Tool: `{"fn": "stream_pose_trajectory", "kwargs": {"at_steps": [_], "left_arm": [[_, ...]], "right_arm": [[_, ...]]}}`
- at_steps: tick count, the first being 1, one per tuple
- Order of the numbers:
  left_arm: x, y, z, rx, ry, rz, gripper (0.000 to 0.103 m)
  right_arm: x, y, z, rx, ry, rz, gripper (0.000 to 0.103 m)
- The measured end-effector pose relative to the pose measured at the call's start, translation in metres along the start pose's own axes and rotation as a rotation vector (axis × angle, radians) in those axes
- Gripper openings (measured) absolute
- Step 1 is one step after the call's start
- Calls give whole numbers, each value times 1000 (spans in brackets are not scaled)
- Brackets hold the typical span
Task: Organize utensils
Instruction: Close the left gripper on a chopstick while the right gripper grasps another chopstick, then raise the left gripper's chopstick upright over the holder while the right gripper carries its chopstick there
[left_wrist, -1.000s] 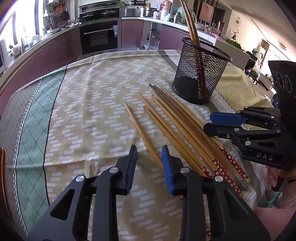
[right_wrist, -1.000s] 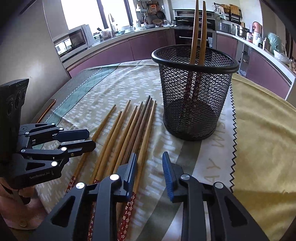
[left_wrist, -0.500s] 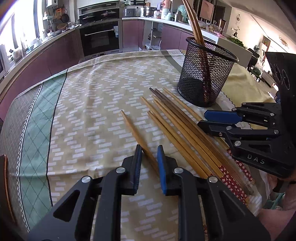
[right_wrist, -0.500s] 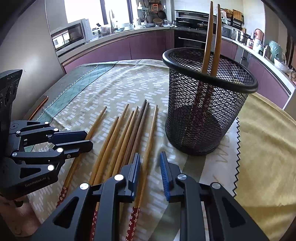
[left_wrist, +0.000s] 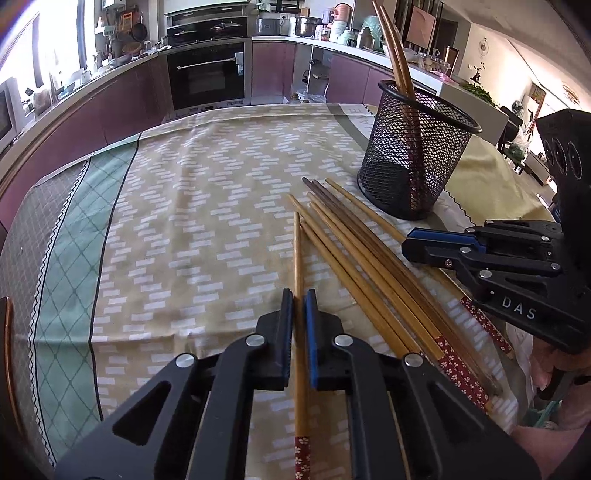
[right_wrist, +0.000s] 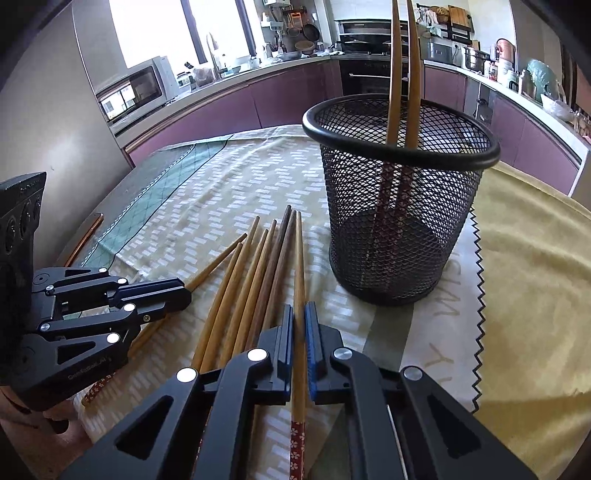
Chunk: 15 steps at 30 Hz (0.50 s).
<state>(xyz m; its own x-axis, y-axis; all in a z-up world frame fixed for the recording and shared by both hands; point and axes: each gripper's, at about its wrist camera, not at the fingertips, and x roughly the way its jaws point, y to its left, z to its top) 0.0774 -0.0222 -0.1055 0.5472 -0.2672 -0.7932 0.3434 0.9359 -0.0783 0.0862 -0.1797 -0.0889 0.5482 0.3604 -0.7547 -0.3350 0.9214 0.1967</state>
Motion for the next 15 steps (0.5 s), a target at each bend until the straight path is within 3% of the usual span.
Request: {"fn": "stream_pose_trajectory", "kwargs": {"at_steps": [4, 15], "left_arm": [[-8, 1, -1, -4, -9, -22, 7], [-65, 11, 17, -36, -106, -249, 7]], "right_arm": [[-12, 2, -1, -9, -27, 35, 6], [-69, -4, 9, -4, -181, 111, 6]]}}
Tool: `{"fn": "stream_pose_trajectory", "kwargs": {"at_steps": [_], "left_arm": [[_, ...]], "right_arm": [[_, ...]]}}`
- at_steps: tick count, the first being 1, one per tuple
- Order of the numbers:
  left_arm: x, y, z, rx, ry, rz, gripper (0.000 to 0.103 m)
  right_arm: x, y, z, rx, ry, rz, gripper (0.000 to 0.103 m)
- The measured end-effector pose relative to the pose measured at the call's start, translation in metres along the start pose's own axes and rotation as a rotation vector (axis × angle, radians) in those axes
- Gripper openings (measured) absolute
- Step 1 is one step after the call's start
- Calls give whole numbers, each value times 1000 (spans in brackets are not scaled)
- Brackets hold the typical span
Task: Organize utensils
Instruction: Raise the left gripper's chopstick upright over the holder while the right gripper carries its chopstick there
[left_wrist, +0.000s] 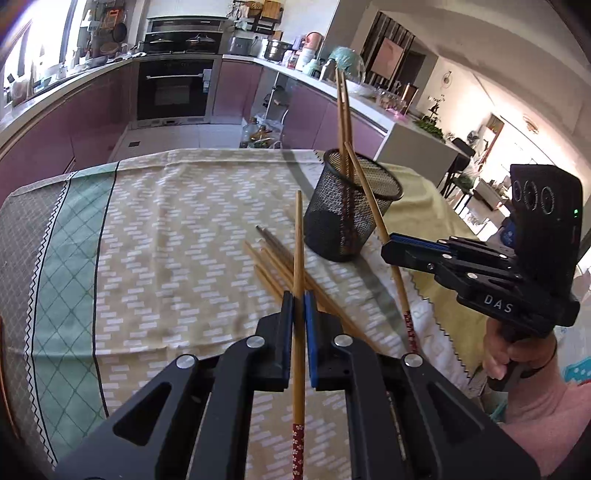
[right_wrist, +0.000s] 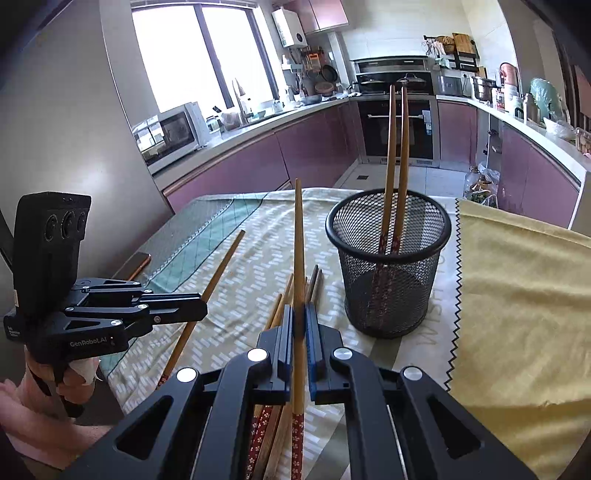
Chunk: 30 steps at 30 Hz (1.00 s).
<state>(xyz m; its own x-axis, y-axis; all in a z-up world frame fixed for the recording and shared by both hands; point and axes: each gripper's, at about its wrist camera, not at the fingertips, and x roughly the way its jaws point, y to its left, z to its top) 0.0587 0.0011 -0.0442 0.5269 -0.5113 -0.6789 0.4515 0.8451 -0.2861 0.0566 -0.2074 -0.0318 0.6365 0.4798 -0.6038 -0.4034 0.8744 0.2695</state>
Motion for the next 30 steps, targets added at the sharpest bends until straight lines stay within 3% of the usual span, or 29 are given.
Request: {"fn": "stream_pose_trajectory", "kwargs": {"at_steps": [10, 17, 30], "left_arm": [[-42, -13, 28, 5, -117, -98, 7], [-60, -20, 51, 16, -185, -125, 7], [-69, -46, 129, 52, -327, -132, 7]], "right_arm": [[-27, -6, 16, 17, -104, 10, 6], [-46, -15, 32, 20, -172, 21, 6], [-82, -26, 87, -37, -323, -36, 6]]}}
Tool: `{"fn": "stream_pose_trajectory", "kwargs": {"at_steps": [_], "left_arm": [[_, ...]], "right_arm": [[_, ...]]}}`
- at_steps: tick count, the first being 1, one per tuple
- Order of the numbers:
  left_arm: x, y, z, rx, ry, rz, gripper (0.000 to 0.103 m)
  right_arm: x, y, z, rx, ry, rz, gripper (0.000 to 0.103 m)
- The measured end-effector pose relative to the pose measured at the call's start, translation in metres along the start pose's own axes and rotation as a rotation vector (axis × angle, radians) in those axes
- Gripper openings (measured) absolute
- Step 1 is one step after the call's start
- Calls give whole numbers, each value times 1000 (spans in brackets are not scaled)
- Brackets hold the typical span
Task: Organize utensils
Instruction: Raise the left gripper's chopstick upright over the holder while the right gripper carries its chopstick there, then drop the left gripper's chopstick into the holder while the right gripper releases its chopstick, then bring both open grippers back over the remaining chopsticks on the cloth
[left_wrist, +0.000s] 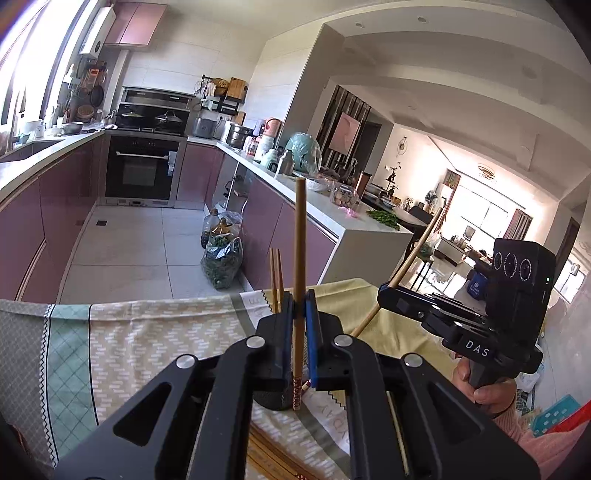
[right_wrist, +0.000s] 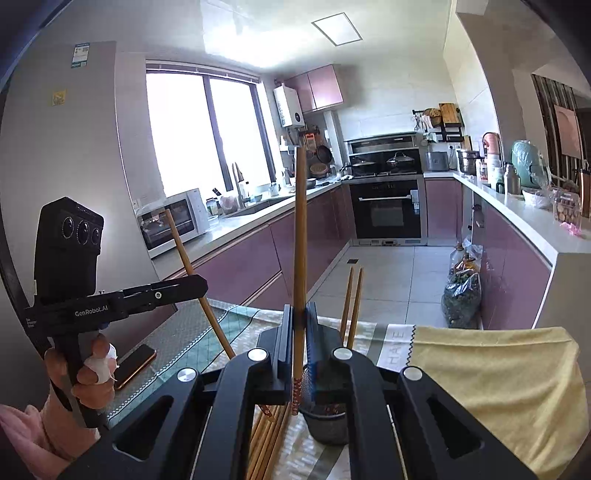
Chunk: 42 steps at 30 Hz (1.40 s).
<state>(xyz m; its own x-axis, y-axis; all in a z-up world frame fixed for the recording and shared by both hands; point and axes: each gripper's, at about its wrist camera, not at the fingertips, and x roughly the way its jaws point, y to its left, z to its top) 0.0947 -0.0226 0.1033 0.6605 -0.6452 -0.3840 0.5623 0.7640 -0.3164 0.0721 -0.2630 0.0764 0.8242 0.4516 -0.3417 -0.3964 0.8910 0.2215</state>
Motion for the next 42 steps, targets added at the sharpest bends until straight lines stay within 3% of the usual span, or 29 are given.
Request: {"fn": "stream_pose_trajectory", "kwargs": {"at_steps": [6, 19, 23, 30, 36, 42], "left_arm": [[16, -9, 22, 26, -40, 31, 7], [84, -9, -13, 109, 240, 73, 7], [101, -3, -21, 109, 282, 88, 7], [117, 2, -20, 100, 298, 110, 8], [114, 0, -23, 96, 275, 130, 22], [82, 6, -32, 77, 203, 165, 31]], "right_arm": [[12, -10, 10, -7, -14, -39, 6], [69, -23, -15, 7, 230, -41, 6], [84, -24, -23, 18, 282, -45, 6], [97, -35, -26, 61, 299, -59, 6], [93, -35, -29, 74, 285, -68, 9], [77, -32, -31, 80, 244, -45, 16]]}}
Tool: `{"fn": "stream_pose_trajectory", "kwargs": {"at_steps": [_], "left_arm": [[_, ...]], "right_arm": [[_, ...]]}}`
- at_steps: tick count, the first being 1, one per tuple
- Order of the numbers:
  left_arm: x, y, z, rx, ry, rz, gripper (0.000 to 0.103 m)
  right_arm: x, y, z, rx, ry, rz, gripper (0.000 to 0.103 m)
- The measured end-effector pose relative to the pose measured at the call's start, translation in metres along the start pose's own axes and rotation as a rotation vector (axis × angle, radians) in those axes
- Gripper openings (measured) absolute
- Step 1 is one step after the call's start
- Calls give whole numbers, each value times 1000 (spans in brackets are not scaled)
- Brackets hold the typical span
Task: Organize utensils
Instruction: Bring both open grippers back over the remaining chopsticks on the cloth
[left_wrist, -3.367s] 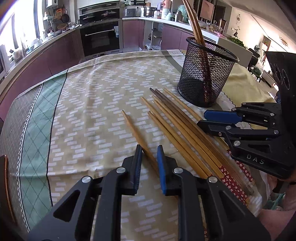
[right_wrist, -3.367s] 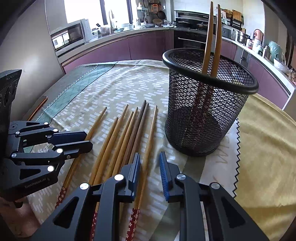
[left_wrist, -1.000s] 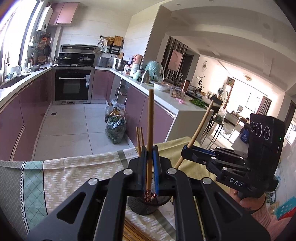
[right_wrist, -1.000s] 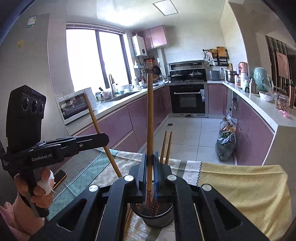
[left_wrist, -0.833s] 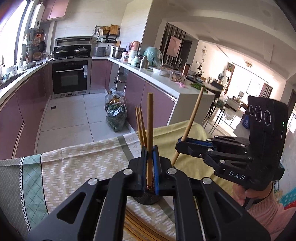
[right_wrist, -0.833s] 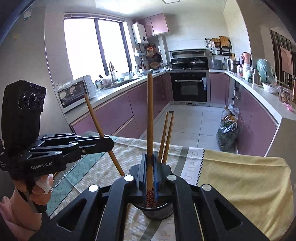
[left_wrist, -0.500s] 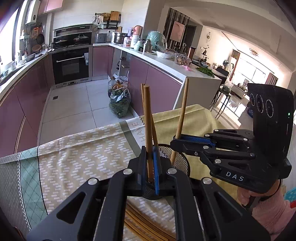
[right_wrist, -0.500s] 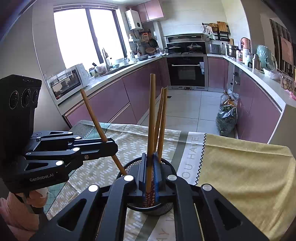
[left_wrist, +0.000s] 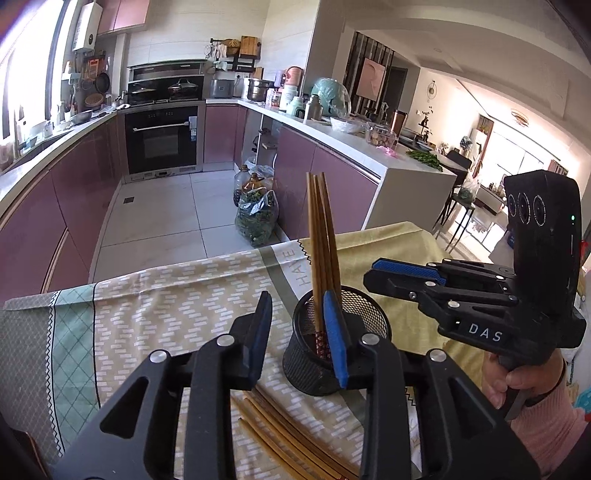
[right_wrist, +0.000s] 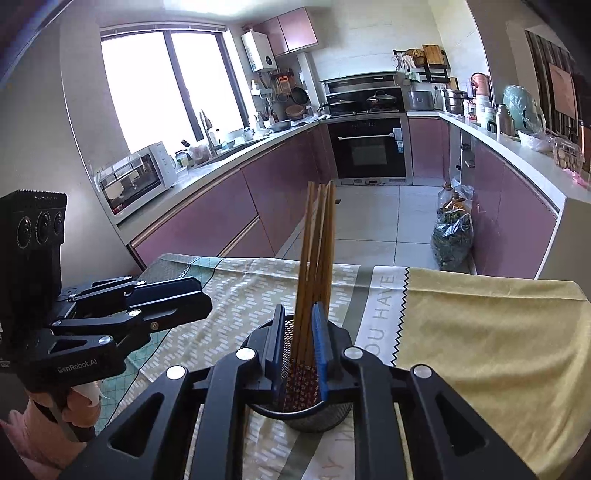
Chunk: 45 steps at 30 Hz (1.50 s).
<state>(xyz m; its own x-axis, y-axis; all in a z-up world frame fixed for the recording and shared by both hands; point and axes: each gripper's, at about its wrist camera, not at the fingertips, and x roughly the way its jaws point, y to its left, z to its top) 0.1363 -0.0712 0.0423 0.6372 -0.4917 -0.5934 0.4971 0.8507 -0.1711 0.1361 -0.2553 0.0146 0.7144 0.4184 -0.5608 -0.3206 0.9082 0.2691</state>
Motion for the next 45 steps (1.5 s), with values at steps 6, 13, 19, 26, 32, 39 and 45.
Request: {"fn": "stream_pose_trajectory", "kwargs": {"at_steps": [6, 13, 19, 26, 32, 39, 45], "left_arm": [[-35, 9, -27, -11, -59, 39, 40], [-46, 25, -76, -45, -9, 63, 48], [-19, 31, -129, -105, 144, 47, 50], [1, 24, -160, -125, 228, 47, 50], [9, 18, -164, -106, 248, 74, 49], [13, 16, -164, -85, 252, 97, 47], [14, 16, -165, -75, 254, 103, 43]], "right_arm": [[-28, 25, -17, -78, -34, 62, 21], [-29, 53, -51, -164, 29, 106, 28], [0, 56, -84, -130, 149, 105, 28], [24, 55, -114, -83, 249, 89, 28], [28, 58, -124, -74, 266, 71, 28], [33, 61, -127, -90, 276, 61, 28], [35, 59, -128, -89, 280, 51, 28]]}}
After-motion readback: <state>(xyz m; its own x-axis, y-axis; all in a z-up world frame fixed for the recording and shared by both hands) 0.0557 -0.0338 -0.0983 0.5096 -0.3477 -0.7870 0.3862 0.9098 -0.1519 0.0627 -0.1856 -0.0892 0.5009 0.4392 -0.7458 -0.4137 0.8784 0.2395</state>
